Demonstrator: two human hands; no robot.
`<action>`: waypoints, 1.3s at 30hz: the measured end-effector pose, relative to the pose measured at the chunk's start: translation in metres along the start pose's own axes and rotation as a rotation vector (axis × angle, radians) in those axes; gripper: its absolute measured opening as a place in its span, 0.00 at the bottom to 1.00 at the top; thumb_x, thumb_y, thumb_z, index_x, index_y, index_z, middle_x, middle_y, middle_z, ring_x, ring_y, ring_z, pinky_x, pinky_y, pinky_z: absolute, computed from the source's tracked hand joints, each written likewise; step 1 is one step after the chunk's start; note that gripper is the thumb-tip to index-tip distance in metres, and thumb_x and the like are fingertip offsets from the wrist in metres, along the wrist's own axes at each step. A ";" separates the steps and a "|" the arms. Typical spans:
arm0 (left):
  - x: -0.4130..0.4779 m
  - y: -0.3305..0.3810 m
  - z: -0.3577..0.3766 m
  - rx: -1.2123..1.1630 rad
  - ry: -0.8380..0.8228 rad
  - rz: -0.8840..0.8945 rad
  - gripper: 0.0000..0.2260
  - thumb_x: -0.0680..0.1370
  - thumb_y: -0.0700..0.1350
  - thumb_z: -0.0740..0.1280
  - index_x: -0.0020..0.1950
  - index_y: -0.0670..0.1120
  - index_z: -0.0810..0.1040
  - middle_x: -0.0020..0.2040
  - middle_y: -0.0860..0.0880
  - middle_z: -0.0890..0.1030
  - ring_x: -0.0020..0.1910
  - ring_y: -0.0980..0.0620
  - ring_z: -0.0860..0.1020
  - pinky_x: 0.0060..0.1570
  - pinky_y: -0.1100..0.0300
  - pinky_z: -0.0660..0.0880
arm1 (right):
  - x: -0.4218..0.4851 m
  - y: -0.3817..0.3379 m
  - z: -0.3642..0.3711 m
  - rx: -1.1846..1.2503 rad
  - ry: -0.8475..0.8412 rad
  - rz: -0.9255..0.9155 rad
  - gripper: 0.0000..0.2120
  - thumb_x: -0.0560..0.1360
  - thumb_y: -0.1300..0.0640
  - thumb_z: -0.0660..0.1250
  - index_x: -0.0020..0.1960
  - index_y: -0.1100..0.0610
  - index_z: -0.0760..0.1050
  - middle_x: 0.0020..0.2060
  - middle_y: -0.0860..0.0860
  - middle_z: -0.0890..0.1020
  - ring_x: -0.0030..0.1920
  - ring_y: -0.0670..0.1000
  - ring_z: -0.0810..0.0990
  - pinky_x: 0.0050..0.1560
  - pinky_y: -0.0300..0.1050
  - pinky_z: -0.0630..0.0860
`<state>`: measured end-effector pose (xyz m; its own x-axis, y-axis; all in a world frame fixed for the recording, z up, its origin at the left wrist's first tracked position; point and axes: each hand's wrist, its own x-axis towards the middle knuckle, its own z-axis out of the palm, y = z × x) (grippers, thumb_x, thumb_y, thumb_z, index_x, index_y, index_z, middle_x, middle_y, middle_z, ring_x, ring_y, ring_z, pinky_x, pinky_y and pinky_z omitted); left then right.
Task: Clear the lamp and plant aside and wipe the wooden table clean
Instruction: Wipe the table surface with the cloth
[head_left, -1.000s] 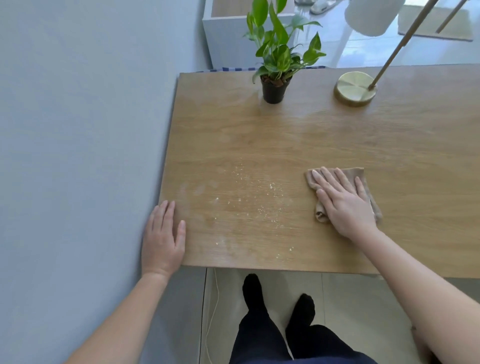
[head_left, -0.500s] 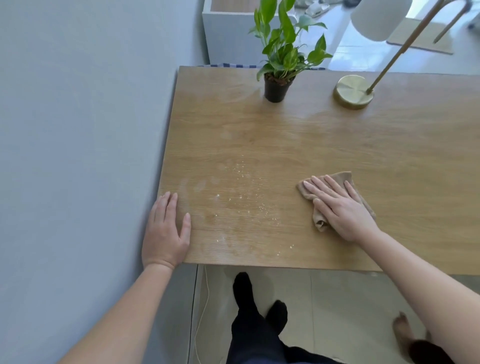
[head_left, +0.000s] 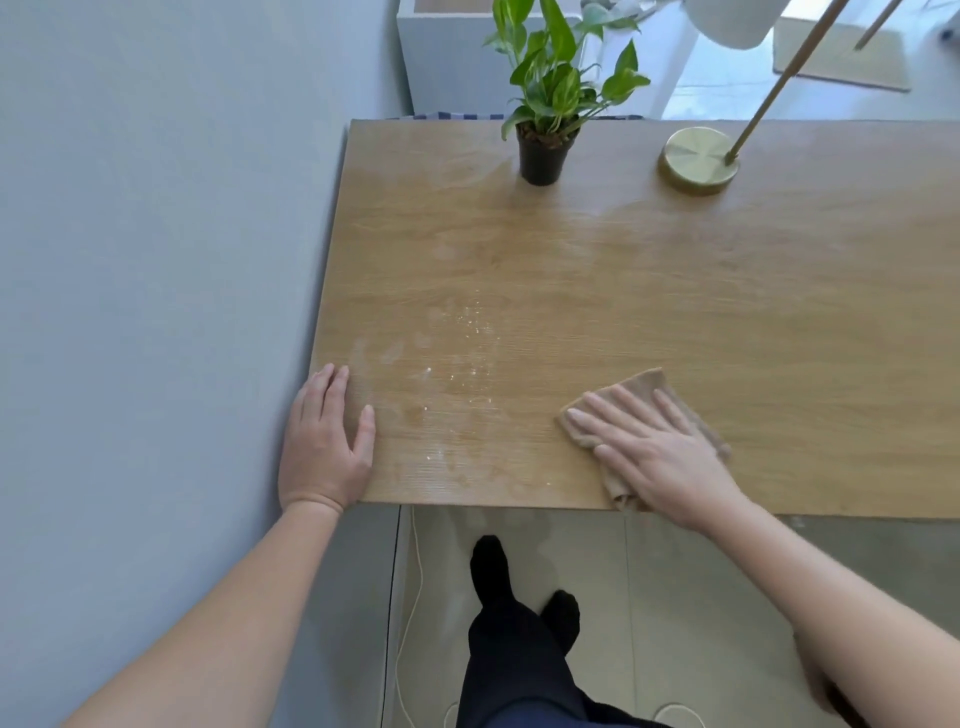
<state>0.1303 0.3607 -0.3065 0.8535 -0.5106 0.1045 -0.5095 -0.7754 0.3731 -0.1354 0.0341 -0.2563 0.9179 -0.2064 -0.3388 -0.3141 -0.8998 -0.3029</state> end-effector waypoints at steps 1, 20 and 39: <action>0.000 0.000 0.000 0.000 0.002 0.005 0.28 0.85 0.55 0.59 0.81 0.40 0.69 0.81 0.42 0.69 0.81 0.41 0.65 0.83 0.47 0.60 | 0.001 0.014 -0.006 0.018 0.017 0.058 0.23 0.87 0.35 0.39 0.81 0.25 0.42 0.83 0.30 0.45 0.83 0.38 0.37 0.85 0.54 0.36; -0.001 -0.002 0.005 -0.009 0.039 0.031 0.28 0.85 0.54 0.59 0.81 0.40 0.70 0.80 0.41 0.70 0.79 0.40 0.67 0.82 0.47 0.61 | -0.037 0.016 0.014 0.014 0.011 0.088 0.22 0.88 0.36 0.39 0.81 0.24 0.43 0.84 0.31 0.47 0.84 0.39 0.38 0.84 0.54 0.35; -0.001 -0.001 0.002 -0.007 0.032 0.024 0.28 0.85 0.54 0.59 0.81 0.40 0.70 0.80 0.41 0.71 0.79 0.41 0.67 0.82 0.47 0.61 | 0.016 -0.008 0.004 0.020 0.070 0.115 0.23 0.87 0.36 0.38 0.81 0.24 0.46 0.84 0.32 0.50 0.85 0.40 0.40 0.84 0.54 0.36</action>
<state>0.1292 0.3613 -0.3088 0.8442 -0.5167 0.1424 -0.5290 -0.7606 0.3764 -0.1188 0.0400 -0.2630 0.8903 -0.3344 -0.3091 -0.4220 -0.8609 -0.2841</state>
